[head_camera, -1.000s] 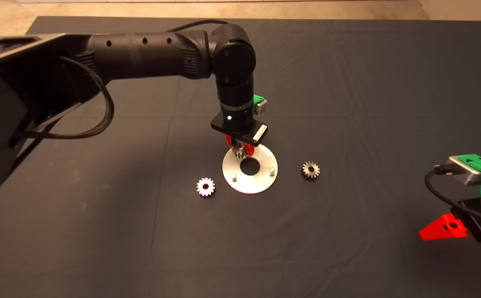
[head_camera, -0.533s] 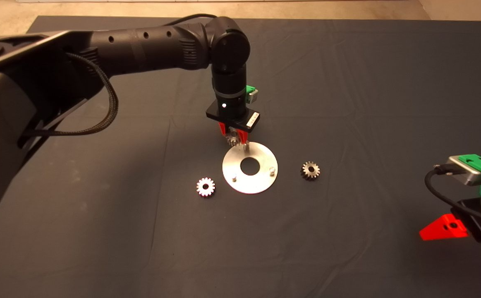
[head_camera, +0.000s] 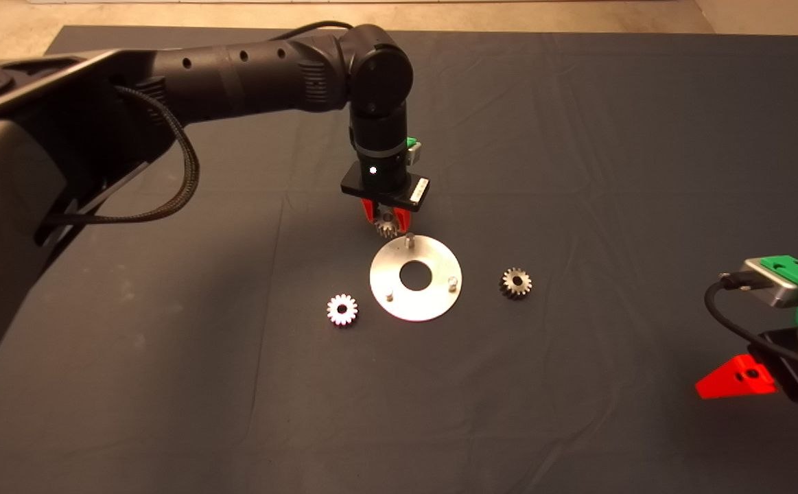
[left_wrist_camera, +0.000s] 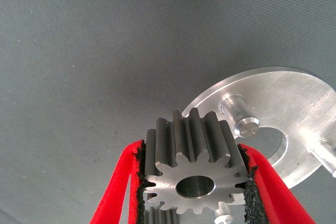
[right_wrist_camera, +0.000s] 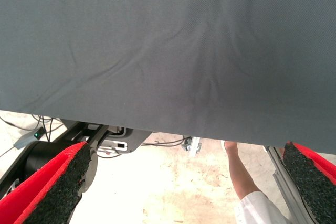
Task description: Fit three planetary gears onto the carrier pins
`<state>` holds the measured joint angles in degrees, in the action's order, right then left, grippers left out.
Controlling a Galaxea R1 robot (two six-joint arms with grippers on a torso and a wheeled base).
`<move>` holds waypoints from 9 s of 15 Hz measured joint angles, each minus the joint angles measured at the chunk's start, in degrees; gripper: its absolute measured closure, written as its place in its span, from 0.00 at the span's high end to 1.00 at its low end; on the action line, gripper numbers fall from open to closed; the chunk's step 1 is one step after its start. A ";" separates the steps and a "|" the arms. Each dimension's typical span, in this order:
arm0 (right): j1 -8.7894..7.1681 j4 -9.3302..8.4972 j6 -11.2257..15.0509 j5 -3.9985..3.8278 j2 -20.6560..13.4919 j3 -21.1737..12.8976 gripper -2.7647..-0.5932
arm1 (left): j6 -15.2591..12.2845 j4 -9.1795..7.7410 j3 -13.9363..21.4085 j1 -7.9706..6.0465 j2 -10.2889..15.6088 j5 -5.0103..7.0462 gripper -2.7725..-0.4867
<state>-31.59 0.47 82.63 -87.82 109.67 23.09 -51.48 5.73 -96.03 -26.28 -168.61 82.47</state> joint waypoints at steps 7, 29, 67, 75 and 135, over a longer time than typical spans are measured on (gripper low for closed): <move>0.00 0.01 0.00 0.00 -0.01 0.00 0.98 | -4.76 -7.48 0.00 0.00 0.00 -3.69 0.18; 0.00 -0.01 0.00 0.00 0.00 0.00 0.98 | -5.07 -6.55 -1.38 0.05 -0.30 -6.33 0.18; 0.00 0.01 0.00 -0.02 -0.16 0.00 0.98 | -4.97 -1.62 0.68 1.34 -0.41 -3.80 0.18; 0.00 -0.01 0.00 0.00 -0.16 0.00 0.98 | -4.97 -1.60 0.68 1.37 -0.41 -4.91 0.18; 0.00 -0.01 0.00 0.00 -0.33 0.00 0.98 | -8.98 7.58 5.75 1.78 -0.57 -1.49 0.17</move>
<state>-31.59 0.46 82.63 -87.82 109.34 23.09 -60.45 13.31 -90.27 -24.50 -169.18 80.98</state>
